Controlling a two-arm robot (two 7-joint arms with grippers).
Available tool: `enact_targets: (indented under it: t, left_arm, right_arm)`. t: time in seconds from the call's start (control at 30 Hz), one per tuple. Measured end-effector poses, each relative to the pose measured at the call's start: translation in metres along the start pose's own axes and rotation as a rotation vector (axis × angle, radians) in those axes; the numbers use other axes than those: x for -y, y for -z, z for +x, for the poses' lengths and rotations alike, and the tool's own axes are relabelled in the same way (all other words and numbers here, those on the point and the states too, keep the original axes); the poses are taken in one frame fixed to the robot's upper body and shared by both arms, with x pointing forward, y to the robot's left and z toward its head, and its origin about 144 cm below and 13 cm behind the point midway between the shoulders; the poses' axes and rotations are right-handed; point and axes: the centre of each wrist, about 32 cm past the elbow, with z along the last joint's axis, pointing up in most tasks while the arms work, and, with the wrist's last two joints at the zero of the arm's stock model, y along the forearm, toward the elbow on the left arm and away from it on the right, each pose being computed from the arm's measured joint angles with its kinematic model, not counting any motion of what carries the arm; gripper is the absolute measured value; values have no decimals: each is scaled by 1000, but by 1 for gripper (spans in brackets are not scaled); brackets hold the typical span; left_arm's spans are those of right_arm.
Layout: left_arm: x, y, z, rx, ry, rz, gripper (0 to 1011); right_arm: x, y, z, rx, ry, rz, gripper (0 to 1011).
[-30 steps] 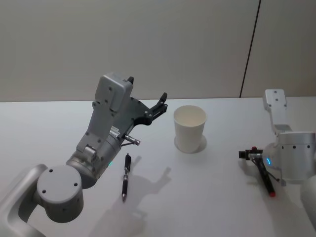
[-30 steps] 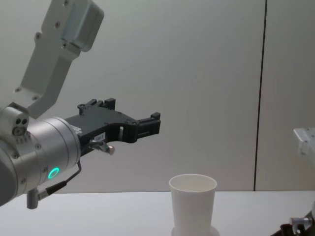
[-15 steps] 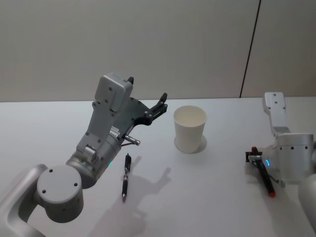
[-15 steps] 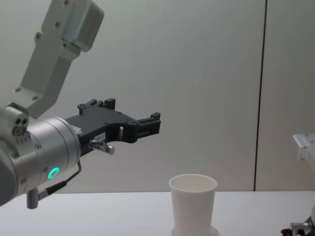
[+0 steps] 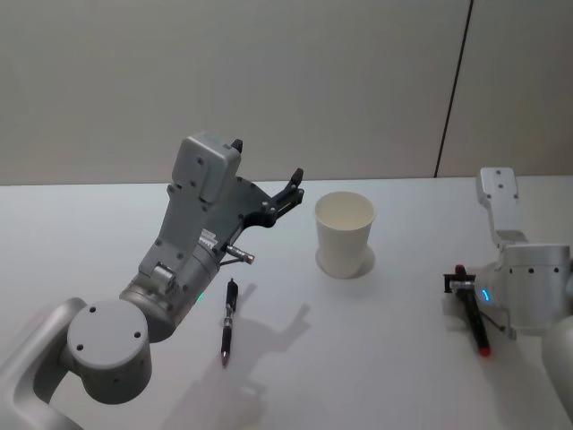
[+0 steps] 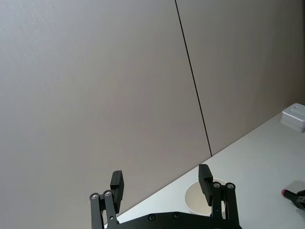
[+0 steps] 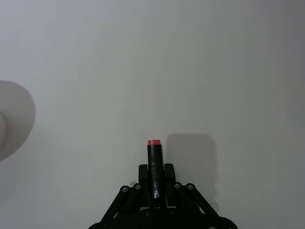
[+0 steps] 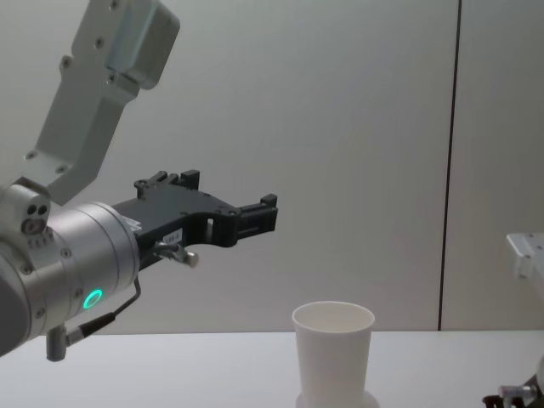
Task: Place the pen into the pen holder.
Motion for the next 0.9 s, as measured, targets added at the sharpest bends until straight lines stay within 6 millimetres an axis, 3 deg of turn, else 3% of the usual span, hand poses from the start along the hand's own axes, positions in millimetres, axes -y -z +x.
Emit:
enact_targets:
  t: [0.9]
  left_arm:
    - [0,0,0,0,0,0,1000]
  right_arm:
    - [21,5,9,17,-100,301,185]
